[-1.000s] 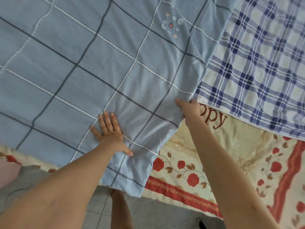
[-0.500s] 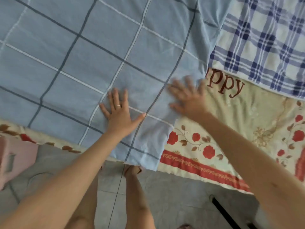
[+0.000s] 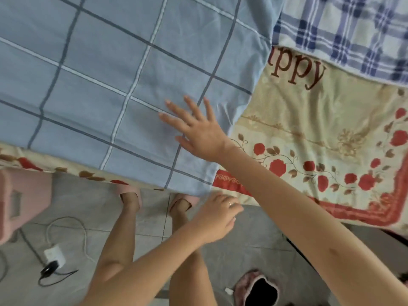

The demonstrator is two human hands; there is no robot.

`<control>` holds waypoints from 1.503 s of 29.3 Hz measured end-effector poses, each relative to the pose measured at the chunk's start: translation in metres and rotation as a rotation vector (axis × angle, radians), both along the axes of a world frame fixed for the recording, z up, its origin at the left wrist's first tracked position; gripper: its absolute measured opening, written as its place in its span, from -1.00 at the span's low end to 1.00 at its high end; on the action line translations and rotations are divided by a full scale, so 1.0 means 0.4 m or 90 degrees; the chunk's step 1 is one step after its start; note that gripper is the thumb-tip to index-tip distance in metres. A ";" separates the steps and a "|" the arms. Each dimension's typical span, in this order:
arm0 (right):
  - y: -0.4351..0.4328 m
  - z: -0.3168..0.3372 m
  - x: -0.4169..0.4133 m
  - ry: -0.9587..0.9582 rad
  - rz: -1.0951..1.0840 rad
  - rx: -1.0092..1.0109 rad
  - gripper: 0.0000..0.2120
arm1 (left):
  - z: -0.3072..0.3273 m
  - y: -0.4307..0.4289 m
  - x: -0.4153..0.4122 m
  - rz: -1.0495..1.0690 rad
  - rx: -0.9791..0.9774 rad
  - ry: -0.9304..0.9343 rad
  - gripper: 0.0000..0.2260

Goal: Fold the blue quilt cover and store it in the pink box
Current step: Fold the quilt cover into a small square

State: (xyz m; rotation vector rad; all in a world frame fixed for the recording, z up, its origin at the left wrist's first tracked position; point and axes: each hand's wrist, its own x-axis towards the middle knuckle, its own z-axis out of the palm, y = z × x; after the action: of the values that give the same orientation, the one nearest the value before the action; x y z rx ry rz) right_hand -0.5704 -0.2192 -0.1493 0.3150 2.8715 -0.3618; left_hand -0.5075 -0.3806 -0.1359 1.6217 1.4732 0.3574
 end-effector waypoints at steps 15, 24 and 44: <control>-0.066 0.040 0.238 0.041 -0.523 -0.033 -0.43 | -0.107 -0.222 -0.102 0.151 -0.153 0.326 -0.19; -0.072 -0.048 0.178 -0.171 -0.432 -0.037 -0.40 | 0.031 -0.285 -0.209 0.158 0.019 0.316 -0.43; -0.320 -0.063 -0.592 0.056 -0.204 0.006 -0.40 | -0.070 -0.312 -1.110 0.276 -0.019 0.563 -0.37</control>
State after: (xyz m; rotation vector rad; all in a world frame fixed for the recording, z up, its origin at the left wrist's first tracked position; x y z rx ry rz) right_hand -0.8071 -0.3472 -0.1743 0.7834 2.9072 -0.4271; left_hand -0.9516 -0.5055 -0.1640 1.4837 2.4869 -0.1949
